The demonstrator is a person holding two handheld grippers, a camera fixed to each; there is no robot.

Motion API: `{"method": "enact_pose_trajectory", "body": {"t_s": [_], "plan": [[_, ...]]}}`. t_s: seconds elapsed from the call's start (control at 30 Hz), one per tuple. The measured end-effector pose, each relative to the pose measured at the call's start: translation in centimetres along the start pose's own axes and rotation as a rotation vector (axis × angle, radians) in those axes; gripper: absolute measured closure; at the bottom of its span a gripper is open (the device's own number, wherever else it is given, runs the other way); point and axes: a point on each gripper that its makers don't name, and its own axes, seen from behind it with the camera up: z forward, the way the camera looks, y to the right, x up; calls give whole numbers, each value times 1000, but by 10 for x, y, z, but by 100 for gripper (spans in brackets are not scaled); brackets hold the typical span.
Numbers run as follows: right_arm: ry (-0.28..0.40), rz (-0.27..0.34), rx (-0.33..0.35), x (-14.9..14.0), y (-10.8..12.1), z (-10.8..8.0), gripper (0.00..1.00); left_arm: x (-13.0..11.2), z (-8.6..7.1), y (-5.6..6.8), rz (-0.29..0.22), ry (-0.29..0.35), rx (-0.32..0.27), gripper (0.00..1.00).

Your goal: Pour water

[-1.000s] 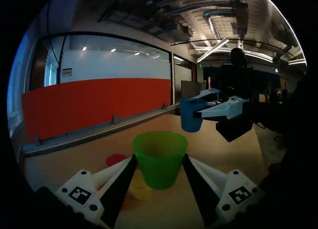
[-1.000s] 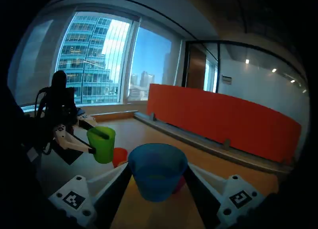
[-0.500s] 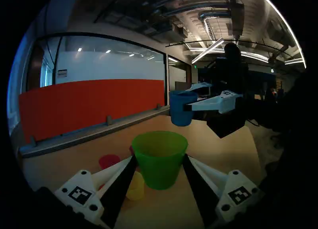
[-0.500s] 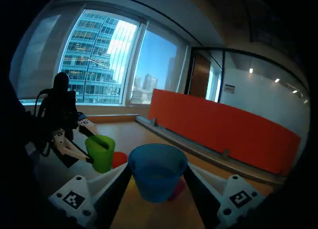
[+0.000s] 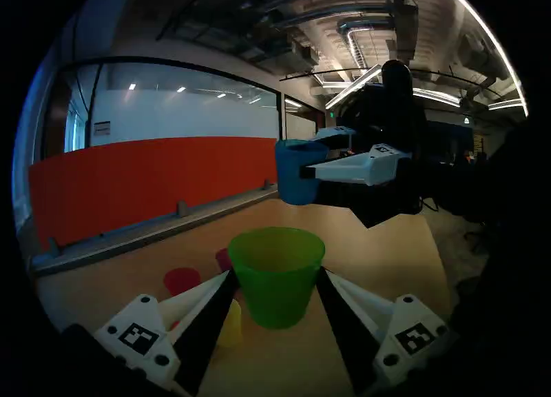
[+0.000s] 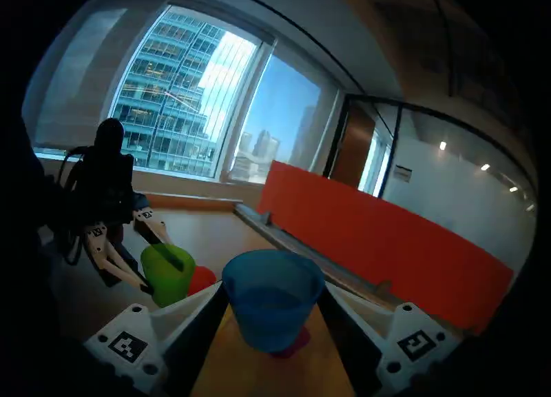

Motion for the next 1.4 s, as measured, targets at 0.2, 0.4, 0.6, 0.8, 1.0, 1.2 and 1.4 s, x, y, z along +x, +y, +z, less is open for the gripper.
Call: {"method": "enact_pose_trajectory", "body": {"t_s": [0.2,0.4,0.6,0.8,1.0,1.2,1.4], "plan": [[5,-49,1,7,-1,3,10,2,1,2,-3,11,-6,18],[8,-94,3,14,-2,7,10,3,3,3,-12,21,-11,18],[14,-164,4,25,-3,12,10,3,3,4,-10,24,-13,18],[22,-240,6,35,-5,18,10,5,4,5,-9,30,-13,18],[27,-312,8,45,-5,24,10,8,5,6,-4,31,-12,18],[34,-375,4,53,-5,29,10,9,6,5,-4,33,-10,18],[41,-435,0,60,-6,34,10,11,5,6,-2,36,-15,18]]}}
